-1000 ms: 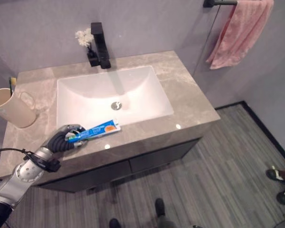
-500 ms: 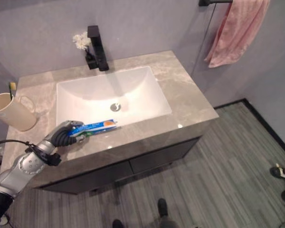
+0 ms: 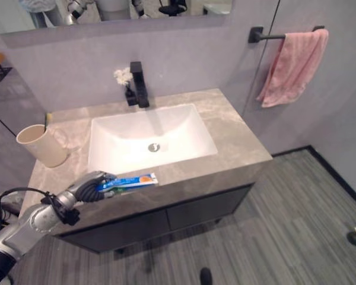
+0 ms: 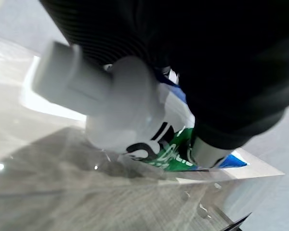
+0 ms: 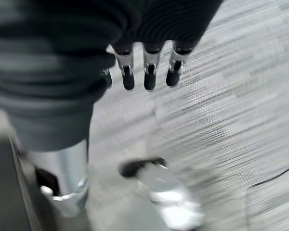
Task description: Put brush and paste in cup on sink, flatten towel.
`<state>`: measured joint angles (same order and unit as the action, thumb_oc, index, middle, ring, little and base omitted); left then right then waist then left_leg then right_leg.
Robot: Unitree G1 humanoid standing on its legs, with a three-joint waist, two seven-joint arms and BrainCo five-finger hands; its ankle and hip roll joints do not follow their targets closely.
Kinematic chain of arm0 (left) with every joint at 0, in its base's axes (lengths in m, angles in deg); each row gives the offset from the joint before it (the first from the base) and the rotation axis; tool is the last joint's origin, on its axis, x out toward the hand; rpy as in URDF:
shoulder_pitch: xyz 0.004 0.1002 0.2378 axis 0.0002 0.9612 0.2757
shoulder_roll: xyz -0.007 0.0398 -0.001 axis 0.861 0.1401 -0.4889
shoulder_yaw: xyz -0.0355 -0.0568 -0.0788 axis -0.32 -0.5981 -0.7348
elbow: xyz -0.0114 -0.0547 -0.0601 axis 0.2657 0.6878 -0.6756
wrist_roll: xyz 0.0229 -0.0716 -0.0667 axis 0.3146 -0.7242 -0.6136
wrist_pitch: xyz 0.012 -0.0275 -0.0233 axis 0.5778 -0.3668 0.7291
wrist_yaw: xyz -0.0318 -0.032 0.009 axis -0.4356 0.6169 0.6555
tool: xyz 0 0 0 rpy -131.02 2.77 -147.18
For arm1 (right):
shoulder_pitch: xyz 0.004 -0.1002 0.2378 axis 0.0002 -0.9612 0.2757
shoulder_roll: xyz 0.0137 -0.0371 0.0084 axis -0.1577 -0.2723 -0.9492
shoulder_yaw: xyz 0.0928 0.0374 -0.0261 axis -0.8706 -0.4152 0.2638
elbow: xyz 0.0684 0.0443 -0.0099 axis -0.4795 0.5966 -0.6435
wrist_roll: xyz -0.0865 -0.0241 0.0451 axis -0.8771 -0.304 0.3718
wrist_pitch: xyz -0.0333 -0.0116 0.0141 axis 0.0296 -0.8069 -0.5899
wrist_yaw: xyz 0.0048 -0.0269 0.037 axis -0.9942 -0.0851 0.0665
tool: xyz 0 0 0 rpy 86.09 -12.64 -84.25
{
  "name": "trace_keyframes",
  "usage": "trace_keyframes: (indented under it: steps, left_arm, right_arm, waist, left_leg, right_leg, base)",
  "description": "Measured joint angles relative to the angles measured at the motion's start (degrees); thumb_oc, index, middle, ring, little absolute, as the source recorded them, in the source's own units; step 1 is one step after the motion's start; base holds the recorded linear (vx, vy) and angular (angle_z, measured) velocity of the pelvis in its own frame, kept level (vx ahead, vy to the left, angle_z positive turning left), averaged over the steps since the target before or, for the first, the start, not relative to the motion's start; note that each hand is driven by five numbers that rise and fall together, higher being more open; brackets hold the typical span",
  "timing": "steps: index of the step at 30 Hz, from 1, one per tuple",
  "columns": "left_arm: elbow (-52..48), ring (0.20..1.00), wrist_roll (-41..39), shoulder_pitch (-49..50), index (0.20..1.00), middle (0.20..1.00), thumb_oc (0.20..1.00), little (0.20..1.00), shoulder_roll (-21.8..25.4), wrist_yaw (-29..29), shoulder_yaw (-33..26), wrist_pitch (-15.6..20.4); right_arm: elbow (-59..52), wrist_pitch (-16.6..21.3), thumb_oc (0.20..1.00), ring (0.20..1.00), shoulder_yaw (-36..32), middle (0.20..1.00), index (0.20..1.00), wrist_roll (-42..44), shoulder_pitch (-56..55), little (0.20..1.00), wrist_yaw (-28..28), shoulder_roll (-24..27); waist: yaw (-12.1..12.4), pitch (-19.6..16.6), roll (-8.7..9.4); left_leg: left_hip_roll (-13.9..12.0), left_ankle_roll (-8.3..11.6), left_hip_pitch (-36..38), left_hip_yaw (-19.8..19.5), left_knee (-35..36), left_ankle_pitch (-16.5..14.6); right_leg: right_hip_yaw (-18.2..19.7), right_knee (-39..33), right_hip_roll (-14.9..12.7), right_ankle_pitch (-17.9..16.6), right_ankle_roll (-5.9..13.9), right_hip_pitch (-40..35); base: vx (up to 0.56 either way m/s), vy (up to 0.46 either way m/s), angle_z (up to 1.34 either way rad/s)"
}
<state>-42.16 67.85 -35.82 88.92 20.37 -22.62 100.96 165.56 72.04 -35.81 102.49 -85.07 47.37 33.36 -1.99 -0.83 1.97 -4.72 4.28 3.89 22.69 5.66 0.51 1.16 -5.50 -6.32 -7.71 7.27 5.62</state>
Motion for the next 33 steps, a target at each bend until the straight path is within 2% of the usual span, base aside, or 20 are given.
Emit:
trace_keyframes:
  steps: [2, 4, 7, 10, 11, 12, 13, 14, 16, 18, 22, 26, 27, 30, 33]
  left_arm:
    - [-2.7, 0.2, 1.2, 0.5, 0.2, 0.2, 0.2, 0.2, 0.1, -0.3, -2.4, -0.4]
    - [-5.5, 0.2, 1.7, 0.1, 0.2, 0.2, 0.2, 0.2, 0.2, -1.8, -5.1, -0.6]
    - [-7.7, 0.2, 2.2, -1.1, 0.2, 0.2, 0.2, 0.2, 0.2, -3.8, -6.5, -0.6]
    - [-9.3, 0.2, 4.6, -1.8, 0.2, 0.2, 0.2, 0.2, 0.1, -7.2, -9.8, -0.6]
    - [-9.3, 0.2, 5.1, -2.8, 0.2, 0.2, 0.2, 0.2, -0.2, -8.4, -10.8, -0.6]
    - [-9.5, 0.2, 6.0, -4.0, 0.2, 0.2, 0.2, 0.2, -0.8, -9.2, -11.2, -0.6]
    - [-11.2, 0.2, 8.3, -4.6, 0.2, 0.2, 0.2, 0.2, -1.5, -10.9, -13.2, -0.6]
    - [-12.0, 0.2, 9.8, -5.9, 0.2, 0.2, 0.2, 0.2, -1.5, -11.9, -13.9, -0.6]
    - [-13.3, 0.2, 10.9, -9.6, 0.2, 0.2, 0.2, 0.2, -2.0, -13.4, -14.7, -0.4]
    - [-15.0, 0.2, 11.8, -13.5, 0.2, 0.2, 0.2, 0.2, -2.4, -15.6, -15.5, -0.3]
    - [-16.0, 0.2, 12.8, -20.4, 0.2, 0.2, 0.2, 0.2, -2.3, -17.5, -15.2, 0.5]
    - [-15.0, 0.2, 13.2, -28.4, 0.2, 0.2, 0.2, 0.2, -2.0, -19.2, -11.8, 0.2]
    - [-15.3, 0.2, 13.2, -30.2, 0.2, 0.2, 0.2, 0.2, -1.9, -19.9, -10.2, 0.3]
    - [-15.6, 0.2, 12.8, -31.5, 0.2, 0.2, 0.2, 0.2, -2.6, -21.3, -9.0, 0.0]
    - [-15.7, 0.2, 12.2, -31.4, 0.2, 0.2, 0.2, 0.2, -2.6, -21.5, -8.2, -0.1]
  right_arm:
    - [0.0, -1.3, 1.0, 1.0, -10.4, 1.0, 1.0, 10.9, 0.5, 1.0, 0.0, 2.6]
    - [-1.8, -0.9, 1.0, 1.0, -10.9, 1.0, 1.0, 17.1, 0.9, 1.0, -1.4, 6.3]
    - [-6.8, 0.0, 1.0, 1.0, -12.2, 1.0, 1.0, 21.3, 2.2, 1.0, -3.1, 8.7]
    - [-29.8, 0.9, 1.0, 1.0, -12.5, 1.0, 1.0, 18.7, 0.4, 1.0, -10.1, 10.6]
    - [-38.3, 4.3, 1.0, 1.0, -12.5, 1.0, 1.0, 16.0, -0.2, 1.0, -11.4, 11.0]
    - [-43.5, 4.1, 1.0, 1.0, -13.3, 1.0, 1.0, 13.7, 0.3, 1.0, -13.0, 11.3]
    - [-57.2, 4.4, 1.0, 1.0, -14.5, 1.0, 1.0, 8.0, -2.2, 1.0, -16.5, 11.5]
    - [-63.0, 5.7, 1.0, 1.0, -14.8, 1.0, 1.0, 4.2, -2.1, 1.0, -17.8, 11.5]
    - [-66.9, 8.0, 1.0, 1.0, -14.7, 1.0, 1.0, -0.3, 0.7, 1.0, -19.3, 12.1]
    - [-74.9, 8.0, 1.0, 1.0, -13.8, 1.0, 1.0, -4.9, 1.5, 1.0, -19.8, 13.9]
    - [-81.8, 9.0, 1.0, 1.0, -6.7, 1.0, 1.0, -8.9, 6.7, 1.0, -16.2, 19.2]
    - [-85.7, 9.3, 1.0, 1.0, 7.4, 1.0, 1.0, -8.5, 22.4, 1.0, -11.0, 23.0]
    - [-86.2, 9.6, 1.0, 1.0, 12.7, 1.0, 1.0, -5.8, 27.6, 1.0, -8.8, 22.3]
    - [-87.2, 9.0, 1.0, 1.0, 21.4, 1.0, 1.0, 3.0, 35.6, 1.0, -4.8, 17.6]
    - [-90.8, 9.1, 1.0, 1.0, 26.2, 1.0, 1.0, 9.1, 38.9, 1.0, -1.8, 13.2]
  waist:
    - [0.1, -0.4, 0.91]
    - [-0.3, -1.0, 1.64]
    - [-0.7, -1.5, 2.38]
    - [-2.2, -1.3, 1.74]
    - [-2.3, -1.5, 1.25]
    - [-2.7, -1.6, 1.09]
    - [-2.6, -1.6, 0.4]
    - [-2.6, -1.7, 0.2]
    - [-2.6, -1.8, 0.32]
    - [-2.5, -1.9, 0.31]
    - [-2.4, -2.2, 0.76]
    - [-2.3, -2.6, 1.01]
    - [-1.6, -2.8, 1.15]
    - [-0.6, -3.0, 1.34]
    - [0.3, -3.1, 1.48]
  left_leg:
    - [-0.1, 0.01, 0.1, -0.6, 0.0, 0.0]
    - [-0.1, 0.0, 0.0, -1.0, 0.0, 0.0]
    - [-0.2, 0.05, 0.1, -1.5, 0.0, 0.1]
    - [-0.1, 0.04, 0.8, -1.5, -0.1, 0.2]
    - [-0.2, 0.06, 1.0, -1.4, 0.0, 0.2]
    - [-0.3, 0.07, 1.1, -1.5, -0.1, 0.2]
    - [-0.3, 0.09, 1.1, -1.7, -0.1, 0.2]
    - [-0.5, 0.11, 1.2, -1.7, 0.0, 0.3]
    - [-0.6, 0.2, 1.7, -1.8, 0.0, 0.2]
    - [-0.7, 0.24, 2.2, -1.9, 0.0, 0.2]
    - [-0.7, 0.24, 2.3, -1.8, -0.1, 0.2]
    - [-0.8, 0.35, 2.7, -1.6, -0.1, 0.3]
    - [-0.9, 0.41, 2.8, -1.7, -0.2, 0.4]
    - [-0.9, 0.46, 2.9, -1.7, -0.3, 0.4]
    - [-0.9, 0.5, 3.0, -1.9, -0.3, 0.5]
  right_leg:
    - [-0.5, 0.0, -0.1, 0.1, 0.03, -0.7]
    - [-0.7, 0.0, -0.1, 0.1, 0.24, -0.8]
    - [-1.5, 0.0, -0.1, 0.2, 0.15, -1.2]
    - [-1.5, 0.0, 0.0, -0.2, -0.03, -1.9]
    - [-1.4, 0.0, 0.0, -0.4, -0.06, -2.0]
    - [-1.5, 0.2, 0.1, -0.3, -0.09, -2.2]
    - [-1.6, 0.0, 0.2, -0.3, -0.11, -2.2]
    - [-1.6, 0.0, 0.3, -0.3, -0.12, -2.4]
    - [-1.7, 0.0, 0.4, -0.2, -0.14, -3.0]
    - [-1.8, 0.0, 0.4, 0.2, -0.18, -3.5]
    - [-1.8, 0.0, 0.4, 0.1, -0.22, -3.5]
    - [-1.7, 0.0, 0.5, 0.1, -0.15, -3.7]
    - [-1.8, 0.0, 0.6, 0.0, -0.31, -3.9]
    - [-1.8, 0.1, 0.7, -0.2, -0.5, -4.1]
    - [-2.0, 0.2, 0.6, -0.2, -0.51, -4.4]
  base:
    - [-0.03, -0.035, 0.18]
    - [-0.01, -0.017, 0.09]
    - [-0.03, -0.014, 0.08]
    - [-0.01, -0.002, 0.0]
    - [0.02, 0.013, -0.03]
    - [0.0, 0.0, 0.0]
    - [0.0, 0.002, 0.06]
    - [-0.02, -0.008, 0.07]
    - [0.0, -0.003, 0.02]
    - [0.0, 0.0, 0.0]
    - [-0.02, -0.007, -0.02]
    - [-0.02, 0.0, -0.01]
    - [-0.03, 0.001, 0.02]
    - [-0.01, 0.001, 0.01]
    - [-0.01, 0.008, 0.03]
